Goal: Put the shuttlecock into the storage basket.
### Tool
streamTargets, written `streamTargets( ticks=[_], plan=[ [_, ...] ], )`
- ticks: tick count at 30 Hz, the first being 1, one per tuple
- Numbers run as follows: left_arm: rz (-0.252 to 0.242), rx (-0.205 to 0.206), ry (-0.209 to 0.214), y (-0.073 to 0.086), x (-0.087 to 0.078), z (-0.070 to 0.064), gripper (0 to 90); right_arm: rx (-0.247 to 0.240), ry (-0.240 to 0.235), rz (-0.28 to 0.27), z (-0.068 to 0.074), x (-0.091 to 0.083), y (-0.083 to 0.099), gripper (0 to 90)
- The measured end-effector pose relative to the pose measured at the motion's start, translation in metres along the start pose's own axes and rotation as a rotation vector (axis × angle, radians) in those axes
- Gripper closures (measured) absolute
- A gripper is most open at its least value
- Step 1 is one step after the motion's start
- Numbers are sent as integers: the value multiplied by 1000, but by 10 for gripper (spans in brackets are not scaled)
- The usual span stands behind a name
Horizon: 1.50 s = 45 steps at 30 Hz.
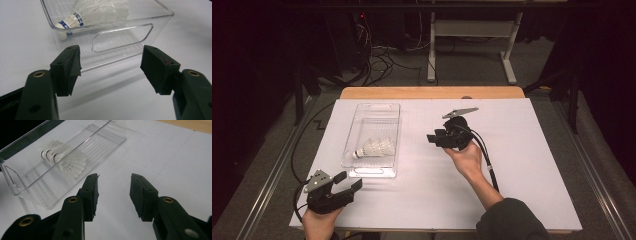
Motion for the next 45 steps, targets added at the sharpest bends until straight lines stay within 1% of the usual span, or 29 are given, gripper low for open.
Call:
streamTargets(
  ticks=[13,28,31,41,45],
  plan=[
    [0,-1,1,0,0,0,330,15,24,-11,-8,-14,11,590],
    [0,-7,5,0,-1,0,330,33,44,-14,-17,-23,23,585],
    [-4,-9,5,0,-1,0,330,44,46,-17,-18,-25,26,583],
    [-5,-10,3,0,-1,1,330,49,58,-21,-24,-33,34,579],
    [-3,-9,5,0,-1,0,330,60,61,-21,-26,-36,38,579]
  ],
)
Point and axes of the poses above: each handheld gripper's, and its own axes: x roughly forward along the jaws, y roughly out of its underside, z roughly to its left, the point moved 2 cm from there along x, roughly forward along the jaws, and after that the axes turned 14 degrees about -x, right-handed, at the moved point
